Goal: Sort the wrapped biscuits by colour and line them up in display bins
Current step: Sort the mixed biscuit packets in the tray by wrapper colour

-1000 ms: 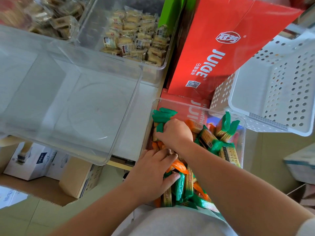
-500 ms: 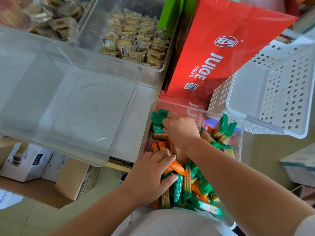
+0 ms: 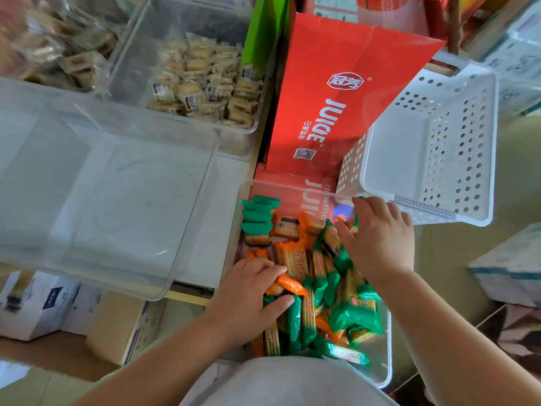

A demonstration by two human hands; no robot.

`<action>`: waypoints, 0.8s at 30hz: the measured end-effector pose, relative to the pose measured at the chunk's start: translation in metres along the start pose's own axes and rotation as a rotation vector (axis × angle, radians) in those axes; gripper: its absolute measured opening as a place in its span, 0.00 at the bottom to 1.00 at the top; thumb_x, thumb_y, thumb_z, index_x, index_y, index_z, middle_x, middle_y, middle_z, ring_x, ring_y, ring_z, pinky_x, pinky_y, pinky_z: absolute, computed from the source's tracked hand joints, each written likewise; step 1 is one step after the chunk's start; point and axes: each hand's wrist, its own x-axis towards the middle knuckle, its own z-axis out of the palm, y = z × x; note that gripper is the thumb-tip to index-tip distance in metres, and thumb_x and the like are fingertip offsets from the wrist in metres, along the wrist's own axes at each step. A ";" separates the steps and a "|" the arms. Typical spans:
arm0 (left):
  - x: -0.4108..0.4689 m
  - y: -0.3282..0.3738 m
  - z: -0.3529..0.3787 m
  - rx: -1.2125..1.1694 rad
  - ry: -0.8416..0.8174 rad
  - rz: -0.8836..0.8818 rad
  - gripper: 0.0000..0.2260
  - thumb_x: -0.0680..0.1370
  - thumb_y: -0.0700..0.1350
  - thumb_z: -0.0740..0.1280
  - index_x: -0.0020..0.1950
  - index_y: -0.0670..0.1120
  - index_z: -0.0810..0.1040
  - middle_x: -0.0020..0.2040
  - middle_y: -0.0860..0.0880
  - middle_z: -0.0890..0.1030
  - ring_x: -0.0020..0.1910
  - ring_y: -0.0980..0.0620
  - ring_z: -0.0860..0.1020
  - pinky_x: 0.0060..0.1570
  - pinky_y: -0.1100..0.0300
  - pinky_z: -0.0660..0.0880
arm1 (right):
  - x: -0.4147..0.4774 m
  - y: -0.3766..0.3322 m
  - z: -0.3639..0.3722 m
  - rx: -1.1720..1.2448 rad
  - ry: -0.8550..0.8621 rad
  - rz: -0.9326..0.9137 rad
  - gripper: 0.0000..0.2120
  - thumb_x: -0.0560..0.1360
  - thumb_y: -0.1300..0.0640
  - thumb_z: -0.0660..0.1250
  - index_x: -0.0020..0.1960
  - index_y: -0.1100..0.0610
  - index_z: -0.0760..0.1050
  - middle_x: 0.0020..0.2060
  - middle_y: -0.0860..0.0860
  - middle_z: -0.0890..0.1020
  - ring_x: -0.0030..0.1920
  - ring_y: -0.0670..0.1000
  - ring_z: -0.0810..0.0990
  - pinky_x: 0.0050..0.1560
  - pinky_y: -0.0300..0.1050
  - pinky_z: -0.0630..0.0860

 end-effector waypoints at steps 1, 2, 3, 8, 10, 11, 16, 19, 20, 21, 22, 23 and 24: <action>0.001 0.001 -0.001 0.005 -0.001 -0.003 0.31 0.76 0.71 0.48 0.75 0.59 0.66 0.68 0.60 0.68 0.67 0.59 0.64 0.69 0.60 0.66 | 0.000 0.004 0.003 -0.054 -0.038 0.000 0.17 0.74 0.44 0.71 0.54 0.56 0.80 0.53 0.56 0.81 0.51 0.62 0.79 0.52 0.56 0.73; 0.001 0.001 -0.001 0.009 -0.007 -0.009 0.32 0.75 0.72 0.48 0.75 0.59 0.66 0.67 0.60 0.68 0.66 0.59 0.65 0.68 0.60 0.67 | 0.001 0.005 0.006 -0.077 -0.052 -0.006 0.16 0.74 0.44 0.72 0.52 0.56 0.81 0.52 0.56 0.80 0.50 0.62 0.79 0.51 0.56 0.74; 0.001 0.002 -0.002 0.009 -0.016 -0.015 0.33 0.75 0.72 0.48 0.75 0.59 0.66 0.67 0.60 0.68 0.66 0.59 0.65 0.68 0.60 0.67 | 0.003 0.005 0.008 -0.068 -0.057 -0.008 0.14 0.73 0.46 0.73 0.50 0.56 0.82 0.51 0.57 0.79 0.48 0.62 0.79 0.50 0.56 0.74; 0.008 0.007 -0.007 -0.014 -0.054 -0.078 0.36 0.72 0.74 0.50 0.74 0.57 0.68 0.65 0.58 0.68 0.64 0.57 0.67 0.67 0.55 0.70 | 0.006 -0.002 0.025 0.114 0.010 -0.065 0.11 0.63 0.69 0.78 0.40 0.63 0.78 0.43 0.59 0.76 0.37 0.62 0.76 0.39 0.52 0.74; 0.013 0.009 -0.008 0.002 -0.050 -0.102 0.32 0.73 0.73 0.56 0.72 0.57 0.70 0.64 0.56 0.68 0.65 0.55 0.66 0.67 0.54 0.69 | 0.003 -0.005 0.024 0.221 0.035 -0.111 0.11 0.64 0.71 0.76 0.43 0.63 0.78 0.46 0.59 0.76 0.36 0.63 0.77 0.35 0.50 0.73; 0.015 0.009 -0.008 0.005 -0.059 -0.120 0.30 0.74 0.73 0.58 0.70 0.59 0.71 0.65 0.55 0.67 0.67 0.53 0.66 0.67 0.54 0.68 | 0.001 -0.006 0.021 0.274 0.031 -0.124 0.13 0.67 0.69 0.76 0.48 0.62 0.79 0.50 0.59 0.77 0.38 0.64 0.78 0.34 0.51 0.75; 0.026 0.015 -0.013 -0.064 -0.232 -0.245 0.25 0.70 0.75 0.61 0.62 0.65 0.71 0.82 0.49 0.50 0.79 0.41 0.55 0.74 0.42 0.61 | 0.000 -0.011 0.003 0.360 -0.029 -0.180 0.24 0.72 0.62 0.76 0.67 0.57 0.77 0.52 0.57 0.83 0.50 0.63 0.82 0.48 0.55 0.80; 0.032 0.012 -0.020 -0.109 -0.273 -0.230 0.24 0.69 0.75 0.62 0.60 0.66 0.71 0.69 0.49 0.70 0.63 0.48 0.73 0.63 0.50 0.73 | 0.004 -0.018 -0.010 0.465 -0.009 -0.274 0.16 0.72 0.61 0.78 0.59 0.56 0.82 0.51 0.52 0.84 0.50 0.56 0.82 0.49 0.50 0.80; 0.032 0.011 -0.021 -0.125 -0.277 -0.216 0.24 0.69 0.75 0.62 0.59 0.66 0.71 0.62 0.52 0.73 0.58 0.51 0.74 0.60 0.52 0.74 | 0.006 -0.024 -0.015 0.533 -0.042 -0.296 0.15 0.72 0.60 0.77 0.58 0.55 0.82 0.50 0.50 0.83 0.49 0.53 0.81 0.49 0.47 0.80; 0.032 0.010 -0.022 -0.132 -0.278 -0.207 0.24 0.69 0.76 0.62 0.59 0.65 0.72 0.58 0.54 0.74 0.55 0.52 0.74 0.58 0.52 0.75 | 0.008 -0.030 -0.019 0.600 -0.093 -0.316 0.15 0.72 0.60 0.77 0.58 0.54 0.82 0.49 0.48 0.83 0.49 0.50 0.80 0.50 0.42 0.78; 0.032 0.010 -0.021 -0.127 -0.276 -0.204 0.24 0.69 0.76 0.61 0.59 0.64 0.72 0.56 0.55 0.74 0.54 0.52 0.74 0.57 0.53 0.75 | 0.011 -0.037 -0.020 0.647 -0.156 -0.334 0.16 0.72 0.60 0.77 0.58 0.53 0.82 0.49 0.48 0.83 0.49 0.47 0.79 0.51 0.38 0.75; 0.031 0.010 -0.021 -0.113 -0.271 -0.203 0.25 0.68 0.76 0.61 0.59 0.64 0.72 0.56 0.55 0.74 0.54 0.52 0.74 0.57 0.53 0.75 | 0.014 -0.044 -0.019 0.661 -0.225 -0.355 0.17 0.71 0.60 0.77 0.59 0.53 0.82 0.50 0.47 0.83 0.49 0.46 0.79 0.51 0.34 0.73; 0.031 0.011 -0.020 -0.098 -0.264 -0.205 0.27 0.68 0.77 0.60 0.60 0.63 0.72 0.56 0.55 0.75 0.54 0.52 0.75 0.57 0.52 0.75 | 0.016 -0.050 -0.016 0.653 -0.289 -0.381 0.18 0.71 0.59 0.77 0.60 0.54 0.82 0.51 0.47 0.84 0.48 0.45 0.79 0.52 0.33 0.72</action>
